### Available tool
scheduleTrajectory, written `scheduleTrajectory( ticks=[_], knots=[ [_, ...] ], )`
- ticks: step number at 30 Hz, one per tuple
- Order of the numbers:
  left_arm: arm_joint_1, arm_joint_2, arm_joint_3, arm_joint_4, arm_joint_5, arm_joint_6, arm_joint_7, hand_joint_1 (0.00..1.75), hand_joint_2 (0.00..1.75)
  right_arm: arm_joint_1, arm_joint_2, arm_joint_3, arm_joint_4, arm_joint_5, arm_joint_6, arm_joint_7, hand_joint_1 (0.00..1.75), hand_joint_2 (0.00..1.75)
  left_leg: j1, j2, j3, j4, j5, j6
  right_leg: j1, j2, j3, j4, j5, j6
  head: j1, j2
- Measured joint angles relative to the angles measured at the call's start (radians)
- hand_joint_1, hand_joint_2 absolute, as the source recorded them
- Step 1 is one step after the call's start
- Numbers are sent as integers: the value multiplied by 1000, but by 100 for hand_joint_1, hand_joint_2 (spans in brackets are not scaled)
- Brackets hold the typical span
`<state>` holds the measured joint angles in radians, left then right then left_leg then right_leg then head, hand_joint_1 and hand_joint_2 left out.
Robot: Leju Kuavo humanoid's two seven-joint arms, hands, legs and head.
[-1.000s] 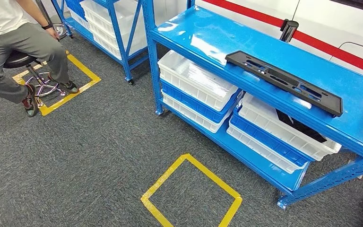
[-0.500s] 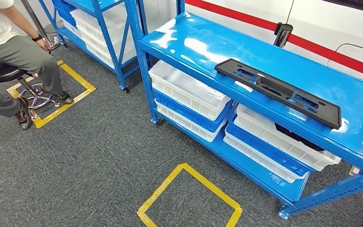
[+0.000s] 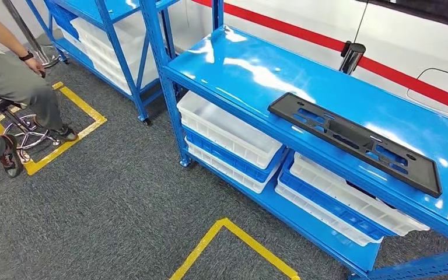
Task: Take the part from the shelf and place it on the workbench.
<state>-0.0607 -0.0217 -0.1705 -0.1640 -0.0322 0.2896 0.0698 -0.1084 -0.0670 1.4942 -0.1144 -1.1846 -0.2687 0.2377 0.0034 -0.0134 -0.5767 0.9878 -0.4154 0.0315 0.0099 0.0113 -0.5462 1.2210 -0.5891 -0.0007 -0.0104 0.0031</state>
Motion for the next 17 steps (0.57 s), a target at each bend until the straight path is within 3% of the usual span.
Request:
scheduleTrajectory(
  ticks=[2,3,4,7,8,9,12,15,17],
  knots=[
    [0,-2,0,0,-1,0,0,0,0,0,-2,0,0,0,0,0,0,0,0,-3,30,-1,-25,-14,10,-3,-58,18,-60,-19,3,0],
    [0,-4,0,0,-1,0,0,0,0,0,-3,0,0,0,0,0,0,0,0,-5,46,-1,-37,-13,15,-3,-69,-9,-65,-25,3,0],
    [0,-5,0,0,-1,0,0,0,0,1,-4,0,0,0,0,0,0,0,-1,-5,63,-1,-50,-12,20,-3,-71,-56,-40,-25,3,0],
    [-1,-8,0,1,-2,-1,0,0,0,4,-8,0,0,3,0,0,0,0,-3,-6,96,-1,-86,-12,27,-7,-54,-209,114,-14,2,0],
    [-3,-6,0,1,-2,-1,1,0,0,4,-6,0,0,5,0,0,0,0,-4,-7,101,-1,-96,-13,25,-8,-46,-232,149,-16,1,0],
    [-4,-5,0,2,-2,-1,3,0,0,4,-4,0,0,7,1,0,0,0,-6,-7,107,0,-104,-11,20,-9,-41,-240,161,-16,1,0],
    [-2,-2,0,2,-2,0,5,0,0,3,-1,0,0,8,2,0,0,0,-7,-2,116,-5,-107,16,14,-5,-20,-253,174,-4,-6,0],
    [-5,-2,-1,2,-3,0,6,0,0,1,-1,0,0,1,2,1,0,0,-7,3,130,-16,-117,47,18,-2,-9,-256,164,-16,-9,0],
    [-6,-2,-1,2,-4,0,7,0,0,1,0,0,0,-3,2,2,0,0,-8,6,133,-17,-122,53,18,-2,-7,-257,162,-21,-9,0]
  ],
)
